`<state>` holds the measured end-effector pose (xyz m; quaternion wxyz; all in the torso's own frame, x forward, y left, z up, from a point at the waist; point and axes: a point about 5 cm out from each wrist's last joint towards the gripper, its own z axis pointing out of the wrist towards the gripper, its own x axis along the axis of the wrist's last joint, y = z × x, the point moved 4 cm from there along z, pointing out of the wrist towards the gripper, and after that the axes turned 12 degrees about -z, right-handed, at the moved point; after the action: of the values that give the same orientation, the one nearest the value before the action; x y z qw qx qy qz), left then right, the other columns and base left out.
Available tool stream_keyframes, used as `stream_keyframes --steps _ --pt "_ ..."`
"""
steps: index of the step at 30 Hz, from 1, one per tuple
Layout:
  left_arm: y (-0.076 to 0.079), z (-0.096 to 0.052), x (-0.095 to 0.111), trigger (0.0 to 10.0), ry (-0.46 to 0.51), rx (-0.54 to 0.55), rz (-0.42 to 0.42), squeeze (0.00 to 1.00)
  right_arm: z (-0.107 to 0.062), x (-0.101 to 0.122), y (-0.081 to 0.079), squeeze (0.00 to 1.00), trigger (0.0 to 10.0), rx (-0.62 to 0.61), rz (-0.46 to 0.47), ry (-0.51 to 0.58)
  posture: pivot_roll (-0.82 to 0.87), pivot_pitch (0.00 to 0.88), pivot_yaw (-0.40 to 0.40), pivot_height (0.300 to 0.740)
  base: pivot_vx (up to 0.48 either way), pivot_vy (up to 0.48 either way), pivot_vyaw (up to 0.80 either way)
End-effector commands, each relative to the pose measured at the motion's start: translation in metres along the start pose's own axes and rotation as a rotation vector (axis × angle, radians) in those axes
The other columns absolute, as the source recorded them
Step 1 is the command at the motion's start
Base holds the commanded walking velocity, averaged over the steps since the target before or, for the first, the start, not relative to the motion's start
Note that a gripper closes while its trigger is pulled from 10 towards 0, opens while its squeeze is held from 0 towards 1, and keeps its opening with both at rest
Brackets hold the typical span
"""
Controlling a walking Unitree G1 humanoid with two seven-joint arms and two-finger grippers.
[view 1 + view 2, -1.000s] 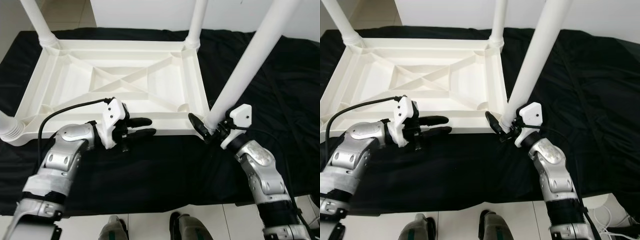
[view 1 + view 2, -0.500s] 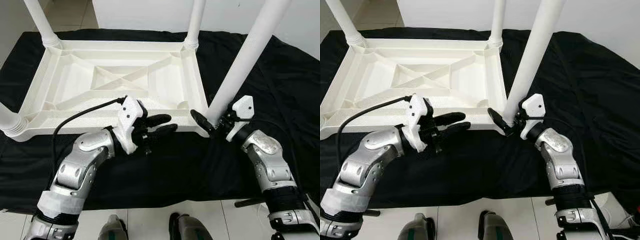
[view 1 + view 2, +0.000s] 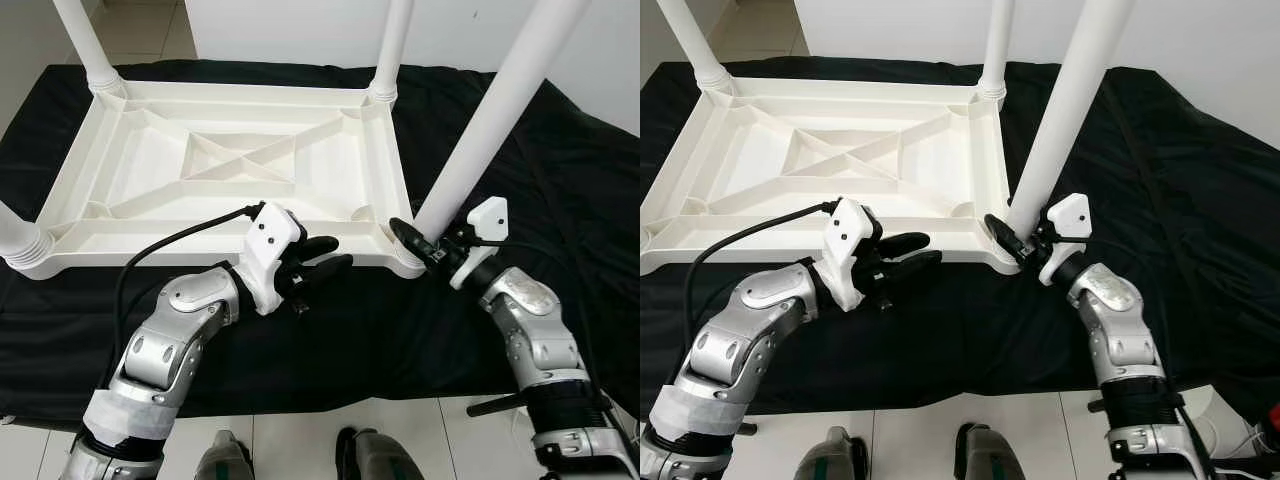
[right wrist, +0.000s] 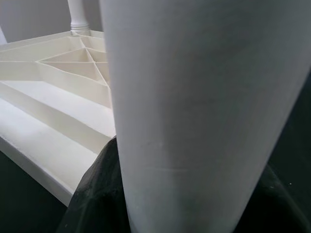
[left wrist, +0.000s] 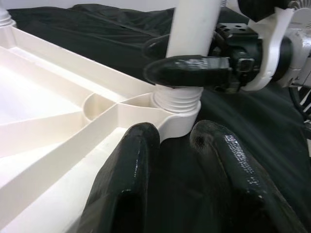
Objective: Building children table
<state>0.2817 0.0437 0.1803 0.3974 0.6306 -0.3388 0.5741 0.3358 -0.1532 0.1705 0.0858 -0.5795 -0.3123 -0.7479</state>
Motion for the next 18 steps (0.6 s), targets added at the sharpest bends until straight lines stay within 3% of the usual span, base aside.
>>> stream_keyframes --steps 1,8,10,14,16,18 --pt "-0.008 -0.001 0.001 10.0 0.011 0.128 0.005 0.0 -0.004 -0.016 -0.004 0.0 0.0 -0.048 0.033 -0.085 0.02 0.114 -0.033 0.74 0.0 0.0 0.0" --pt "-0.006 0.002 0.002 10.0 0.037 0.161 -0.005 0.0 -0.001 -0.018 -0.013 0.0 0.0 -0.159 0.063 -0.125 0.02 0.099 -0.037 0.74 0.0 0.0 0.0" --pt "-0.005 0.005 0.004 10.0 0.069 0.179 0.008 0.0 0.004 -0.021 -0.02 0.0 0.0 -0.32 0.127 -0.179 0.02 0.08 -0.048 0.74 0.0 0.0 0.0" --pt "-0.004 0.005 0.004 10.0 0.08 0.183 0.011 0.0 0.007 -0.023 -0.026 0.0 0.0 -0.411 0.141 -0.224 0.02 0.076 -0.048 0.74 0.0 0.0 0.0" --pt "-0.004 0.005 0.003 10.0 0.081 0.192 0.017 0.0 0.007 -0.026 -0.031 0.0 0.0 -0.533 0.158 -0.28 0.03 0.069 -0.059 0.74 0.0 0.0 0.0" --pt "-0.005 0.005 0.003 10.0 0.082 0.196 0.017 0.0 0.01 -0.025 -0.036 0.0 0.0 -0.544 0.177 -0.282 0.03 0.069 -0.059 0.74 0.0 0.0 0.0"
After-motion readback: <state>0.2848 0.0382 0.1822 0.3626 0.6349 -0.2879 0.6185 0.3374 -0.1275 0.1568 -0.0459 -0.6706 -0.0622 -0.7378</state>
